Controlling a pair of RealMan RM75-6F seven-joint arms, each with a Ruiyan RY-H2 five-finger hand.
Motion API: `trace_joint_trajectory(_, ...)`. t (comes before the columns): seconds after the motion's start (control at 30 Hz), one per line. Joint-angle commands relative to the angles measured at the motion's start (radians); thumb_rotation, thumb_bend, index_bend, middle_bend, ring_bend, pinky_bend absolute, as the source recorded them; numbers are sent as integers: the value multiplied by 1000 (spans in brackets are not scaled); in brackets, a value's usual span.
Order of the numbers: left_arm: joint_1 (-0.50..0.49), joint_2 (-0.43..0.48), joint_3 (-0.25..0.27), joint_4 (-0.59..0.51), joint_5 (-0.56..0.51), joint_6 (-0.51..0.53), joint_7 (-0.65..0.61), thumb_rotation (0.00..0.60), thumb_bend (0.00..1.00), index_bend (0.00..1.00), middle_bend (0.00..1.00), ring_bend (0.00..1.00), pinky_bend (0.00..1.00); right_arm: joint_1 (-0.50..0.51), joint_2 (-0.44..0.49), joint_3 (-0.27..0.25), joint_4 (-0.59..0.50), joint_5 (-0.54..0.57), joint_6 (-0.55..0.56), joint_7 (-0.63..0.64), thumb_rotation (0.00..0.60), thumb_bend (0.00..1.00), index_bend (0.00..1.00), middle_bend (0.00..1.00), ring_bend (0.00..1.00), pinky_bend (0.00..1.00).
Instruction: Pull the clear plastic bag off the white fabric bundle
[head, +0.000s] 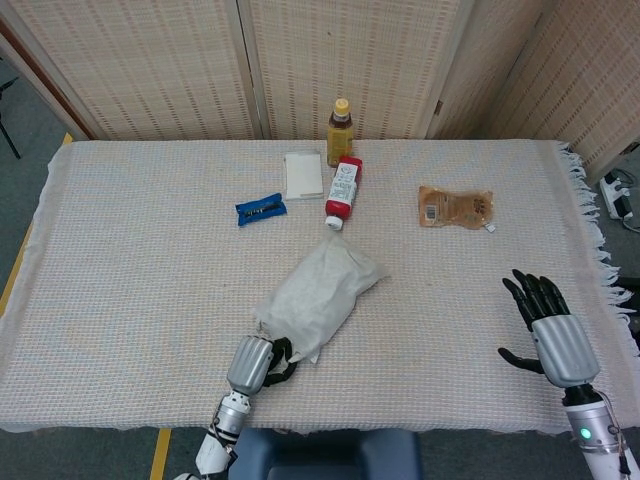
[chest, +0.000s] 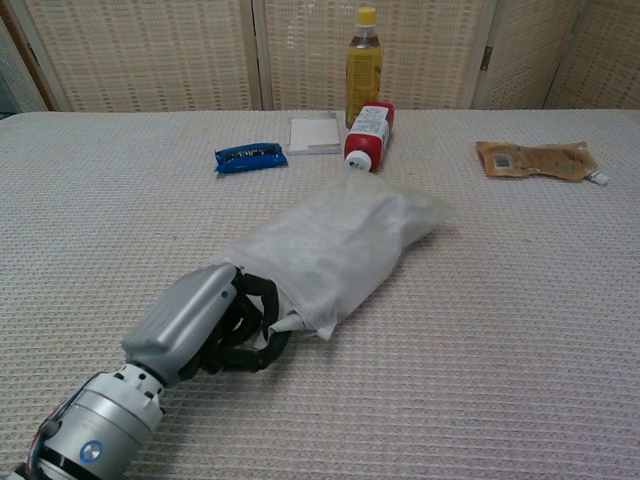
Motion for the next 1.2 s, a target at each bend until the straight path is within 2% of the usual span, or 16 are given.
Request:
trace_joint_trajectory(0.03, 3, 4, 9, -5, 3, 4, 3, 535, 626, 755, 1000, 1000, 1000, 2, -4, -2, 1, -1, -6, -4, 600, 54, 0, 0, 0, 0)
trace_joint_trajectory(0.2, 2, 15, 13, -14, 6, 14, 0, 540, 652, 786, 1000, 1000, 1000, 14, -25, -7, 10, -4, -32, -18, 600, 53, 0, 0, 0, 0)
trace_joint_trajectory(0.33, 4, 40, 21, -28, 16, 29, -1, 537, 654, 796, 1000, 1000, 1000, 49, -54, -4, 21, 2, -93, -10, 600, 55, 0, 0, 0, 0)
trace_joint_trajectory(0.5, 5, 57, 17, -37, 14, 41, -6, 535, 654, 803, 1000, 1000, 1000, 95, -76, 20, 11, 37, -165, -56, 600, 60, 0, 0, 0, 0)
trace_joint_trajectory(0.73, 5, 97, 17, -75, 29, 75, -12, 537, 658, 808, 1000, 1000, 1000, 130, -108, 44, 2, 81, -211, -116, 600, 61, 0, 0, 0, 0)
trace_joint_trajectory(0.93, 16, 148, 26, -128, 45, 111, -8, 532, 657, 812, 1000, 1000, 1000, 185, -183, 79, 40, 113, -257, -157, 600, 64, 6, 0, 0, 0)
trace_joint_trajectory(1.0, 20, 164, 28, -144, 48, 120, -6, 529, 658, 813, 1000, 1000, 1000, 209, -226, 92, 62, 118, -270, -171, 600, 71, 36, 0, 0, 0)
trace_joint_trajectory(1.2, 25, 196, 27, -177, 44, 123, 2, 538, 657, 815, 1000, 1000, 1000, 278, -364, 117, 148, 119, -298, -212, 600, 98, 216, 0, 0, 0)
